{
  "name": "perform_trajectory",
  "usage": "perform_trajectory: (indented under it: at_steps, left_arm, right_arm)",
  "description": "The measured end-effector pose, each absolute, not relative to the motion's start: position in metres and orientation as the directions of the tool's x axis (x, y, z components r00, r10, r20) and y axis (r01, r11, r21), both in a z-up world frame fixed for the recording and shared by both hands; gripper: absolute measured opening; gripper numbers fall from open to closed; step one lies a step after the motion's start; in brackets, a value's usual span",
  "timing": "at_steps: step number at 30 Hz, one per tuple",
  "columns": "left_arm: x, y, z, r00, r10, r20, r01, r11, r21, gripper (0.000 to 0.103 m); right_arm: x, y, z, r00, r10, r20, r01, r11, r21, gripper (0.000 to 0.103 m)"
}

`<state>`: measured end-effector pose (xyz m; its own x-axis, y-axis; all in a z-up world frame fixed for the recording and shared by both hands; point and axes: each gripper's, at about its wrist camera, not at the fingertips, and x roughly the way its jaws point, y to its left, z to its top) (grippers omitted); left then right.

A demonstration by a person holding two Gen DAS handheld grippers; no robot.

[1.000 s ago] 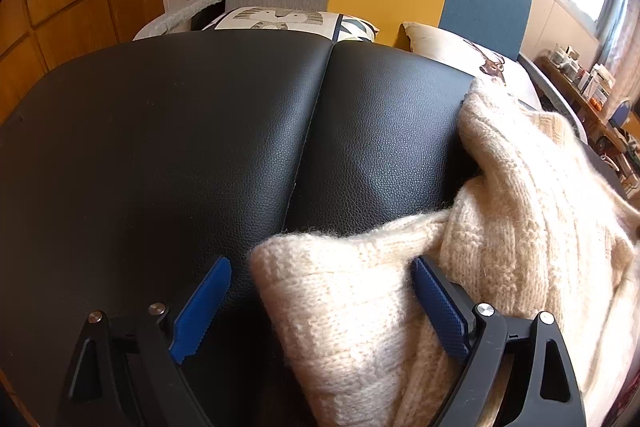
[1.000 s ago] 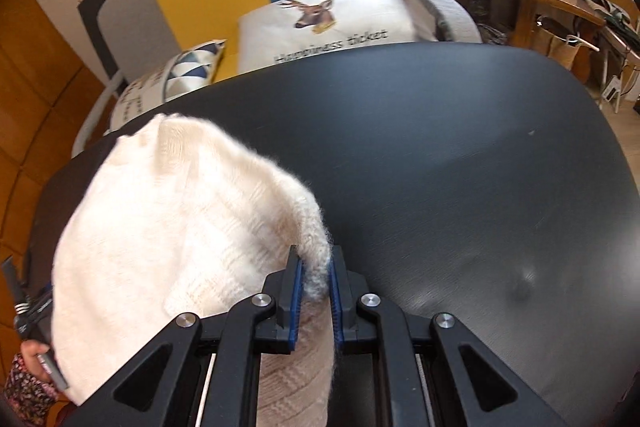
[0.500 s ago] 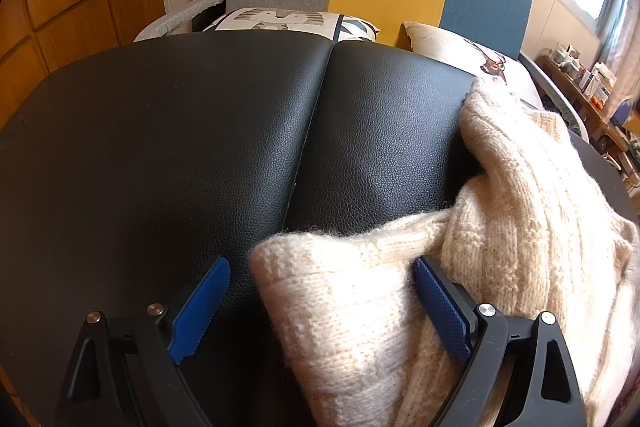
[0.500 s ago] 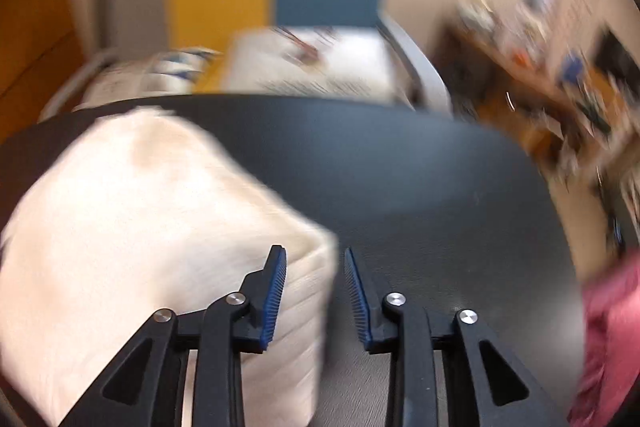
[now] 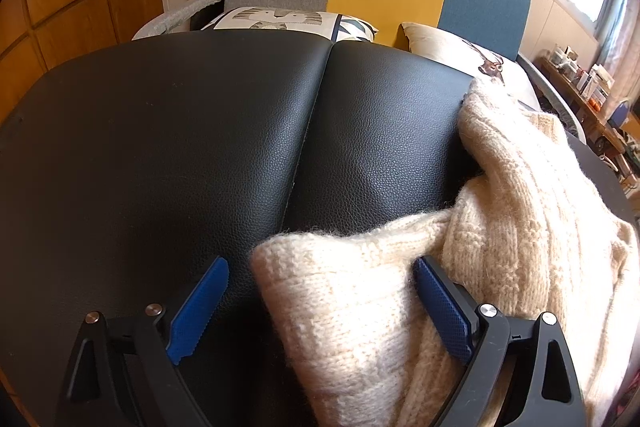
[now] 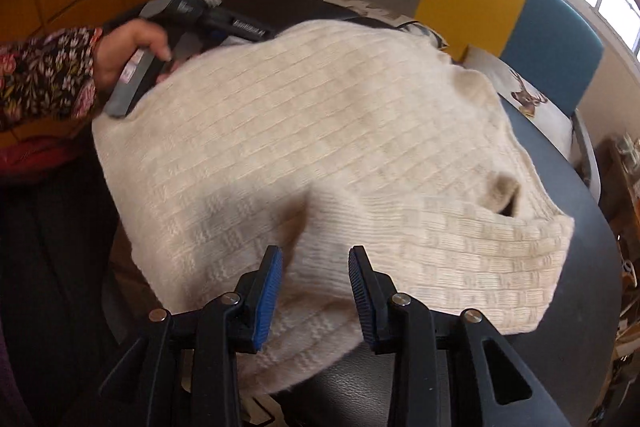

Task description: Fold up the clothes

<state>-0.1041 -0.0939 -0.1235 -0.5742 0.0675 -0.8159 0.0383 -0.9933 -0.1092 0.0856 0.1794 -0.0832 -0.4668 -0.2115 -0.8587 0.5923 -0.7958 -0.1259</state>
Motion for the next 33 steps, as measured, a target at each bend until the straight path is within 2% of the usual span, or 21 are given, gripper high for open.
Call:
perform_trajectory:
  at_steps: [6,8,9,10,15,21,24,33]
  left_arm:
    - [-0.104,-0.093,-0.124,-0.575,0.066,-0.816,0.038,-0.994,-0.106,0.095]
    - [-0.104,-0.092,-0.124,-0.574,0.065,-0.816,0.038,-0.994,-0.105,0.095]
    - [-0.104,-0.093,-0.124,-0.574,0.065,-0.816,0.038,-0.994,-0.106,0.095]
    - [-0.104,-0.092,-0.124,-0.574,0.065,-0.816,0.038,-0.994,-0.105,0.095]
    - [-0.104,-0.093,-0.124,-0.574,0.061,-0.817,0.037,-0.994,-0.101,0.095]
    - [-0.104,-0.092,-0.124,-0.573,0.055,-0.818,0.037,-0.995,-0.093,0.095]
    - [-0.104,-0.092,-0.124,-0.574,0.05,-0.818,0.039,-0.995,-0.087,0.096]
    - [-0.104,-0.092,-0.124,-0.571,0.029,-0.821,0.049,-0.996,-0.069,0.099]
  right_arm:
    - [0.084,0.171,-0.108,-0.527,-0.076,-0.846,0.559,-0.782,-0.277,0.034]
    - [0.078,0.181,-0.108,-0.51,-0.11,-0.853,0.524,-0.826,-0.207,0.031]
    - [0.075,0.186,-0.106,-0.505,-0.121,-0.855,0.501,-0.847,-0.176,0.016]
    - [0.072,0.192,-0.103,-0.505,-0.132,-0.853,0.477,-0.866,-0.148,0.012]
    - [0.063,0.246,-0.064,-0.593,-0.165,-0.788,0.32,-0.946,-0.043,0.011]
    - [0.049,0.362,-0.024,-0.684,-0.099,-0.722,0.036,-0.994,0.103,0.011]
    - [0.042,0.42,-0.024,-0.697,-0.05,-0.716,-0.107,-0.979,0.172,0.011]
    - [0.026,0.527,-0.045,-0.664,0.105,-0.741,-0.392,-0.892,0.225,0.011]
